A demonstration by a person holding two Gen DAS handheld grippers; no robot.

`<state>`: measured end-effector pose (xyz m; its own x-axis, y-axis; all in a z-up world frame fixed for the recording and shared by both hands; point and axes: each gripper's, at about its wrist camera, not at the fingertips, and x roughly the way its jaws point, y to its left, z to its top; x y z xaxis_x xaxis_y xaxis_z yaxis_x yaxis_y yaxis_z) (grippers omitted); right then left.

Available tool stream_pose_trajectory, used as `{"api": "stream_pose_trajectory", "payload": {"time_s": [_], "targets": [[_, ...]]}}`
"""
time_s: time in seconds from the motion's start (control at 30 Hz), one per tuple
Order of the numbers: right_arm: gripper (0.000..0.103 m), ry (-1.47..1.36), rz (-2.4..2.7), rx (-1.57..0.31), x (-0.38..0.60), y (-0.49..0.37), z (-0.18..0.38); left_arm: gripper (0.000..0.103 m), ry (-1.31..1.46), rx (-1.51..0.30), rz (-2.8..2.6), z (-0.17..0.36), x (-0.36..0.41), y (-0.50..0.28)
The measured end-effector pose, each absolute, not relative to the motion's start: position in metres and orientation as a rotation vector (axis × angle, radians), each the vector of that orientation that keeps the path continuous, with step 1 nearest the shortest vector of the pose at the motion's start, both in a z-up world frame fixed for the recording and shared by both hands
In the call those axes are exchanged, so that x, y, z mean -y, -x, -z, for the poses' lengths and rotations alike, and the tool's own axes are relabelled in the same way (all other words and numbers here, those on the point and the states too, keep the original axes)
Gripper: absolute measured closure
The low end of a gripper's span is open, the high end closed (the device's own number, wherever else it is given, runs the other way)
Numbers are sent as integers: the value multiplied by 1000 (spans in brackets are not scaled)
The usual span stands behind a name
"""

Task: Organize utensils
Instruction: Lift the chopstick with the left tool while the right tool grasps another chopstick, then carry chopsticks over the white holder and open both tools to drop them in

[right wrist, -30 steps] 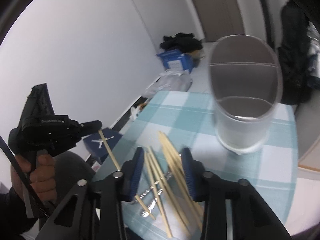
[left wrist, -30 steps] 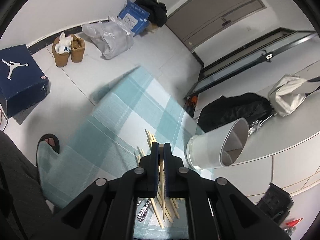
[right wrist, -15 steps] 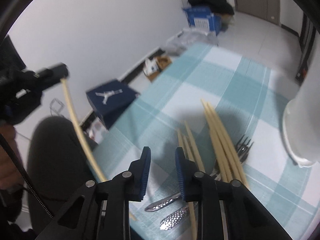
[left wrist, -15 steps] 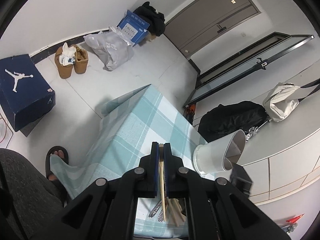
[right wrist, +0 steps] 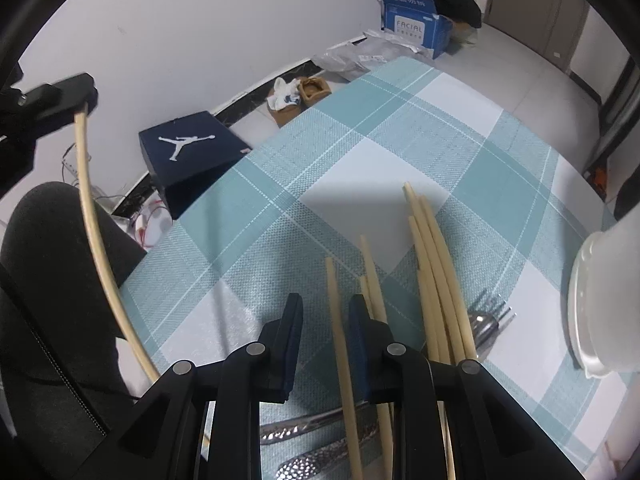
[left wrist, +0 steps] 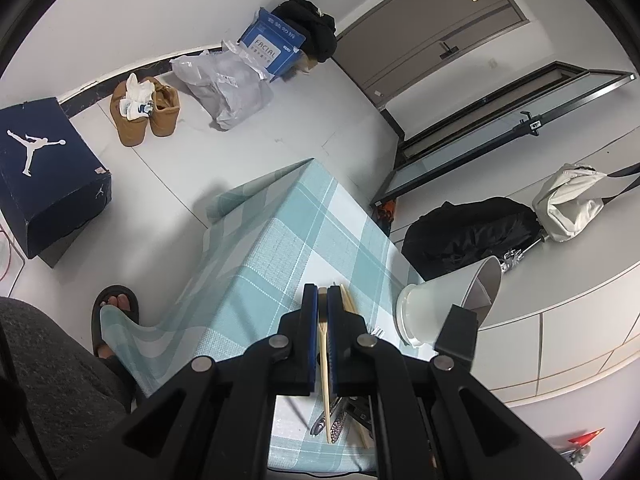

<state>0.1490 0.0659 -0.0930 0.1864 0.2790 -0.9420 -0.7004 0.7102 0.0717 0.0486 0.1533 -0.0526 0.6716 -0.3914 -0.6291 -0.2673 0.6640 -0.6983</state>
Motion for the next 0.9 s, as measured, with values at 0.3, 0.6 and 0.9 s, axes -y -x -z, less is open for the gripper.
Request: {"api": "stream_pose_trajectory", "payload": {"time_s": [0.3,0.6,0.9], "targets": [[98,424,-721,-1163,-64,-153,88,102,843,-871,63,49,-149,-47],[98,153,-684,-994,3,-149,24,102,742,-860,87,24,-121,-51],[98,-33,-610,-797,85,-121,-34,102,524,-825,185,-22,-61,-59]]}}
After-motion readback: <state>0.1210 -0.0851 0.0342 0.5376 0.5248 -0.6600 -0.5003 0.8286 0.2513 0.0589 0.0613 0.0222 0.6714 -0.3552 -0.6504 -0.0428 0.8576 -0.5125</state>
